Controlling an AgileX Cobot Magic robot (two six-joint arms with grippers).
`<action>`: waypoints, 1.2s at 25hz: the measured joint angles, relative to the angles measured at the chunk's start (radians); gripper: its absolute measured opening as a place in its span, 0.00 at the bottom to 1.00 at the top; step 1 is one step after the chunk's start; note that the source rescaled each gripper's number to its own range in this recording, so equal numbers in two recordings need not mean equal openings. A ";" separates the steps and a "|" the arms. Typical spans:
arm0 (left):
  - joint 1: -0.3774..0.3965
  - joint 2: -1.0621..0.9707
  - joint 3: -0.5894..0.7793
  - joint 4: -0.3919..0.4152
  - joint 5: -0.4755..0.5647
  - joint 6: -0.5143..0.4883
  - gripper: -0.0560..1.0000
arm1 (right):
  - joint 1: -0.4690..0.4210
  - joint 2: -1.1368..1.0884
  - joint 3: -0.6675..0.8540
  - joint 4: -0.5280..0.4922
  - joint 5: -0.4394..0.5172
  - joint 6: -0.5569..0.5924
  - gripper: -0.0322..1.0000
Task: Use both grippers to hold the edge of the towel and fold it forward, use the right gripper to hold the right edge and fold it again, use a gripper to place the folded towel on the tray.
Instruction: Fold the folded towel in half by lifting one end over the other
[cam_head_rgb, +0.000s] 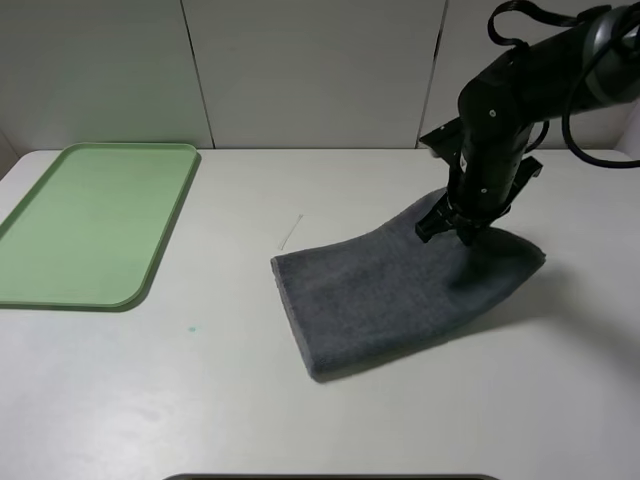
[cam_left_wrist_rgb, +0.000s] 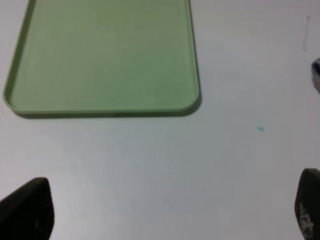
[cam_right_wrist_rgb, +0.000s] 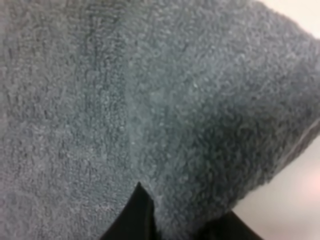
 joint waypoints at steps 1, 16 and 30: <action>0.000 0.000 0.000 0.000 0.000 0.000 0.97 | 0.000 0.000 -0.014 -0.030 0.013 0.000 0.14; 0.000 0.000 0.000 0.000 0.000 0.000 0.97 | -0.028 0.000 -0.086 -0.430 0.061 0.000 0.14; 0.000 0.000 0.000 0.000 0.000 0.001 0.97 | 0.046 0.000 -0.089 -0.228 0.191 0.037 0.14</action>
